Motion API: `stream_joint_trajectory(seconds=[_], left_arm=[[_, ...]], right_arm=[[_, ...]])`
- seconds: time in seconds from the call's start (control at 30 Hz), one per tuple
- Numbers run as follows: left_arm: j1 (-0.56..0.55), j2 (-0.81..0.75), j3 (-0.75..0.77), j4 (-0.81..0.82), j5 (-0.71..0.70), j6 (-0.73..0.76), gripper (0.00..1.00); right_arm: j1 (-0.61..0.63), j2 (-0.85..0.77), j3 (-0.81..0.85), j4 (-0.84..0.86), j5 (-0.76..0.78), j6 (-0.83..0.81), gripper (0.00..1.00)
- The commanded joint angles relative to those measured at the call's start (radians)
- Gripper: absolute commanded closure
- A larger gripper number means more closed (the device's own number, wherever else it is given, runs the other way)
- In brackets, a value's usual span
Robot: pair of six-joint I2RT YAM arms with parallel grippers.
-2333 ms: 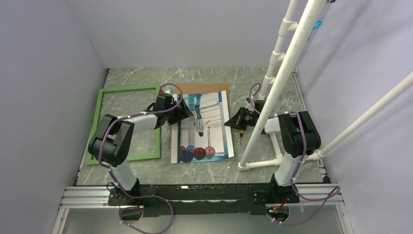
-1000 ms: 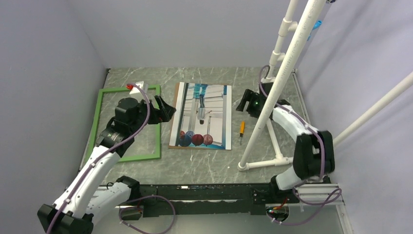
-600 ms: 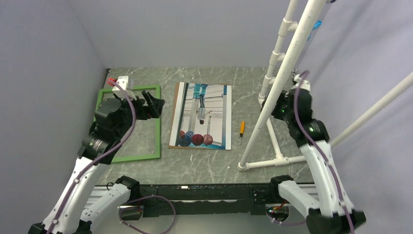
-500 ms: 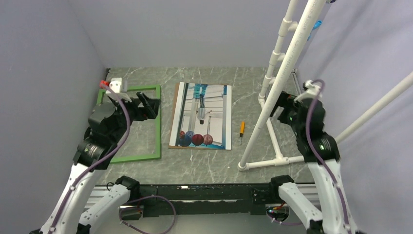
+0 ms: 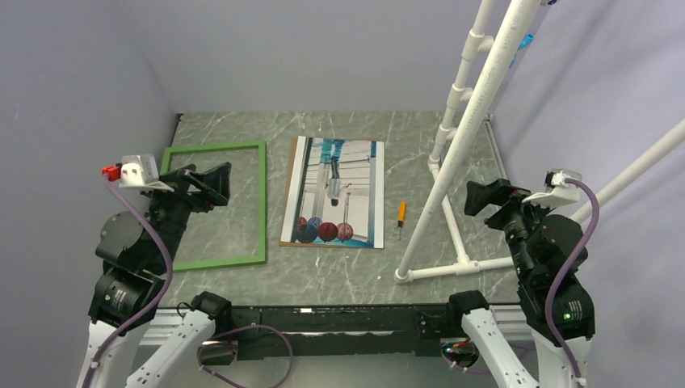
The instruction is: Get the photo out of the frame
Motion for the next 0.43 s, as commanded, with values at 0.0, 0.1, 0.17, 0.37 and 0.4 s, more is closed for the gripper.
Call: stream_joint_trajectory(seconds=[0.0, 0.1, 0.17, 0.37, 0.4], left_arm=[[0.002, -0.03, 0.041, 0.002, -0.055, 0.041, 0.11], [0.002, -0.037, 0.041, -0.001, -0.067, 0.045, 0.11], [0.002, -0.035, 0.035, 0.001, -0.066, 0.042, 0.11], [0.002, -0.021, 0.019, 0.008, -0.047, 0.025, 0.11], [0.002, -0.019, 0.019, 0.012, -0.046, 0.027, 0.11]], right_arm=[[0.004, -0.025, 0.051, -0.002, 0.023, -0.019, 0.0], [0.004, -0.044, 0.044, 0.018, 0.005, -0.018, 0.0], [0.004, -0.056, 0.041, 0.03, -0.002, -0.012, 0.0], [0.004, -0.093, -0.012, 0.062, 0.036, -0.005, 0.0], [0.004, -0.077, 0.007, 0.038, 0.03, -0.014, 0.0]])
